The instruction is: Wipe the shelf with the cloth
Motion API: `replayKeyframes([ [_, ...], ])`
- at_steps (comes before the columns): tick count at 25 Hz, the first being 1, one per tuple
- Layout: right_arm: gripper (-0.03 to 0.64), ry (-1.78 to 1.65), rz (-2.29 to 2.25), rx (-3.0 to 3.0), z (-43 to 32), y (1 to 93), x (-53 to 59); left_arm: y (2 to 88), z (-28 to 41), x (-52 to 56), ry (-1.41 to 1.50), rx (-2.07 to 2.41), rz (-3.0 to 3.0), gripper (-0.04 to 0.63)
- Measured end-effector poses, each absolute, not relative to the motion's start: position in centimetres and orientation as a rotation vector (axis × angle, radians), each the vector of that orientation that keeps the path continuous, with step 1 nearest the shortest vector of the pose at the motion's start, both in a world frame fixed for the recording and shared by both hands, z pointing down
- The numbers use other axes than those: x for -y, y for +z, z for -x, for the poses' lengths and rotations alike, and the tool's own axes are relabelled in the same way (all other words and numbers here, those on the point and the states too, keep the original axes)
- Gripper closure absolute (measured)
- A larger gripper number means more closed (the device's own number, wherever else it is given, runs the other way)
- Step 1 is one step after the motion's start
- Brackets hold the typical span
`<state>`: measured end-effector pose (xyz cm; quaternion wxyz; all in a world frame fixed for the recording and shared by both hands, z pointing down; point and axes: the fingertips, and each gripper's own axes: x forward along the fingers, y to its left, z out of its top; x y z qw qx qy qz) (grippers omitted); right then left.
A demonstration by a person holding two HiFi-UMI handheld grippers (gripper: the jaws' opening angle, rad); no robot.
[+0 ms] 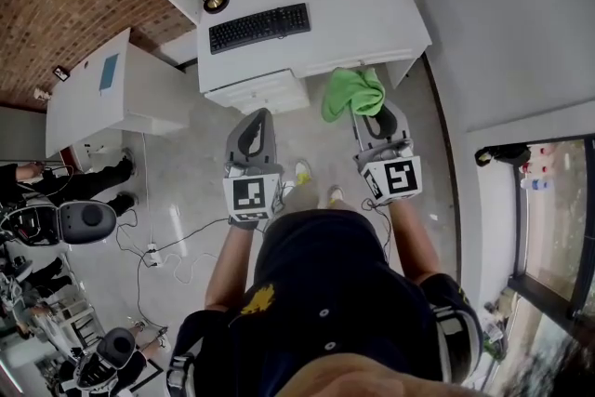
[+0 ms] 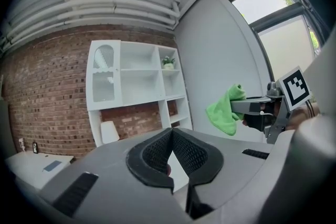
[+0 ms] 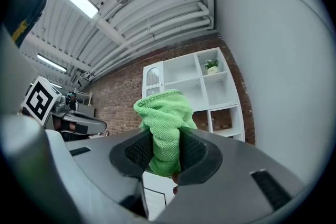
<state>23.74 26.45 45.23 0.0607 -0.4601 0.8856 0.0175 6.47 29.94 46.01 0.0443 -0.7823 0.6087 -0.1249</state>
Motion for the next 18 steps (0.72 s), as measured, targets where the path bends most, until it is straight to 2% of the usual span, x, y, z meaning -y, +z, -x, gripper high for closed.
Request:
replayKeyframes([
  [13,0.509,0.141,1.450,-2.621,-19.4,42.9,-17.4,44.5,-3.8,-17.7,-0.243,-1.743,2.420,0.577],
  [18,0.509,0.158,1.464,-2.626,-14.7,40.8,-11.9,42.4,0.3,-11.6,-0.190,-1.717,2.424,0.577],
])
